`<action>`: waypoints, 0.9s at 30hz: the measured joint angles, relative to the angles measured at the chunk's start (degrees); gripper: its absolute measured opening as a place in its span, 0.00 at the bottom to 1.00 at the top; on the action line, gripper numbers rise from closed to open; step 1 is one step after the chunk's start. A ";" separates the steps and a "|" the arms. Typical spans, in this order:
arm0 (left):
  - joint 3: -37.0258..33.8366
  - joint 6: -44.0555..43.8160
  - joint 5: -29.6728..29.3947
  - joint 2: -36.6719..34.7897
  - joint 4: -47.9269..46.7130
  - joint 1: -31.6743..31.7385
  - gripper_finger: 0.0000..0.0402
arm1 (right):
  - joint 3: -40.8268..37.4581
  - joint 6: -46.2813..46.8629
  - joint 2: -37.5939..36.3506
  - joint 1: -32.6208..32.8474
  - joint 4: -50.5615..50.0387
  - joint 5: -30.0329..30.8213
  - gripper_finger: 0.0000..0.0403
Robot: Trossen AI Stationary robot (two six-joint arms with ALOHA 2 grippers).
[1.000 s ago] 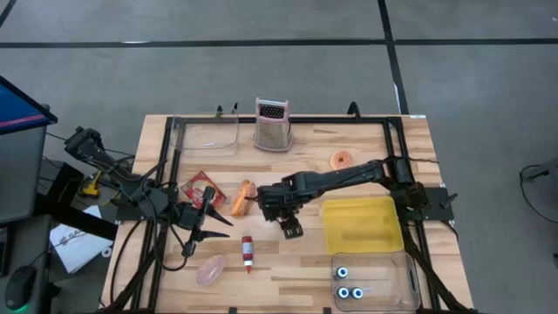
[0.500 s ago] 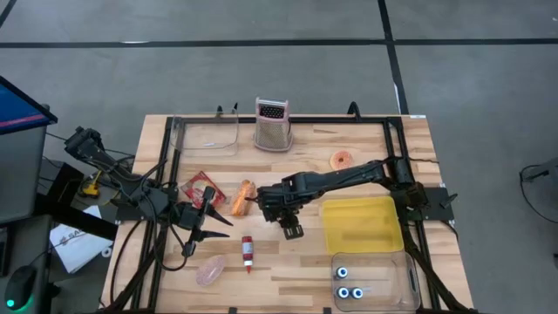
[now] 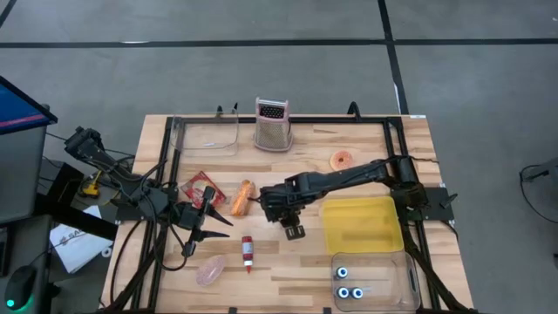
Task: Pick & Place Food Item
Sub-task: Put the orange food coloring bottle into the bottom transparent bin
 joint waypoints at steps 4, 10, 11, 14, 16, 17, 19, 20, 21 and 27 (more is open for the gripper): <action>0.00 0.02 0.00 0.00 -0.01 0.00 0.31 | 1.12 0.02 -0.28 0.04 -3.77 1.94 0.25; 0.02 0.02 -0.01 -0.01 -0.07 0.00 0.31 | 5.51 0.55 -0.59 1.08 -11.67 6.24 0.24; 0.00 0.02 -0.01 -0.01 -0.05 0.00 0.31 | 6.48 0.91 -0.84 1.21 -13.03 6.98 0.24; 0.00 0.02 -0.01 -0.01 -0.05 0.00 0.31 | 9.01 2.32 -2.62 1.86 -16.35 8.39 0.24; 0.00 0.03 -0.01 0.01 -0.06 0.00 0.31 | 9.35 3.14 -4.09 2.19 -16.59 8.78 0.24; 0.00 0.03 0.00 0.01 -0.03 -0.01 0.31 | 9.35 3.71 -4.74 2.36 -16.53 8.79 0.24; 0.02 0.02 -0.01 -0.01 0.08 0.00 0.31 | 9.35 5.08 -6.53 2.65 -17.68 8.79 0.24; 0.00 0.03 -0.01 0.01 0.00 0.00 0.31 | 9.35 5.90 -7.77 2.71 -18.82 8.90 0.24; 0.00 0.04 -0.01 0.01 0.03 0.00 0.31 | 9.39 6.82 -8.96 2.71 -20.17 9.03 0.24; 0.01 0.07 -0.01 0.01 0.06 0.00 0.31 | 9.42 14.49 -16.50 4.34 -26.33 9.77 0.24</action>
